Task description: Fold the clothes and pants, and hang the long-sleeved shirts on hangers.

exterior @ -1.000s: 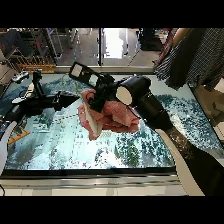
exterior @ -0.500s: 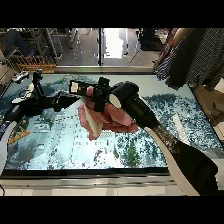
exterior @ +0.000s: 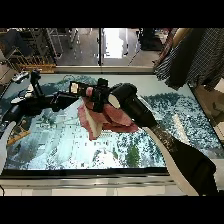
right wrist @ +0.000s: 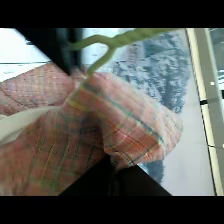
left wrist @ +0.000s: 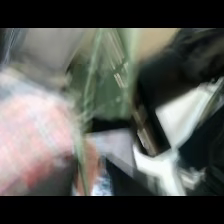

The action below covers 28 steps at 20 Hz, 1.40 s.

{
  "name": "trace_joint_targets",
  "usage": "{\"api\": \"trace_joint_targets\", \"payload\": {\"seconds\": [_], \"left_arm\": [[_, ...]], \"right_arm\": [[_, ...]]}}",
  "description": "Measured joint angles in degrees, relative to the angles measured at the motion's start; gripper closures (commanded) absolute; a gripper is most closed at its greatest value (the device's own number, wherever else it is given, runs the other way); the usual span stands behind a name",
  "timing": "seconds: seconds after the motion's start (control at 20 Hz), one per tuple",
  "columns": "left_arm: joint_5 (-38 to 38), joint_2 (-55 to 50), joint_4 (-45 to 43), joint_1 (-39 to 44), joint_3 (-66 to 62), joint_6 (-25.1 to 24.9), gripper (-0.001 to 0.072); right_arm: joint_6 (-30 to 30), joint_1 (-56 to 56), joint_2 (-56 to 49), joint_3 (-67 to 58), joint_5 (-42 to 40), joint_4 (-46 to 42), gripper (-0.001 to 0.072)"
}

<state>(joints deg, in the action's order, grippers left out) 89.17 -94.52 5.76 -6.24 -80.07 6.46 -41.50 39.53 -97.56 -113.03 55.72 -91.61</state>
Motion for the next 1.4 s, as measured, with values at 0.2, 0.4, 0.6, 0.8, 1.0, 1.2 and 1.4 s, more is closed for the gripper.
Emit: {"api": "trace_joint_targets", "payload": {"seconds": [0.2,0.4,0.6,0.8,1.0,1.2,1.4], "left_arm": [[-13.38,0.09,1.99,-3.17,-0.79,0.55,-0.0013],[-15.82,0.37,-2.89,-5.77,-3.61,7.43,-0.0013],[-17.79,2.19,-20.33,-7.21,-7.65,29.14,-0.0008],[-16.83,4.68,-34.47,-6.43,-9.01,53.9,0.0019],[-15.34,4.74,-36.92,-1.95,-6.97,67.76,0.0019],[-15.21,0.94,-26.32,3.89,-5.57,72.78,0.0112],[-15.43,-2.73,-12.39,8.22,-5.25,74.4,0.0112]], "right_arm": [[0.22,-0.04,0.85,0.0,2.49,0.15,0.0699],[-1.22,-0.59,1.18,0.0,3.91,0.2,0.0699],[-9.53,-2.97,1.38,-0.13,4.48,-3.02,0.0699],[-16.59,-6.25,3.17,-0.92,4.44,-8.13,0.0699],[-15.93,-7.41,7.87,-1.49,2.32,-11.39,0.0699],[-8.39,-5.92,12.15,-1.64,0.72,-11.91,0.0699],[-1.29,-3.19,13.9,-1.64,0.44,-12.04,0.0698]]}}
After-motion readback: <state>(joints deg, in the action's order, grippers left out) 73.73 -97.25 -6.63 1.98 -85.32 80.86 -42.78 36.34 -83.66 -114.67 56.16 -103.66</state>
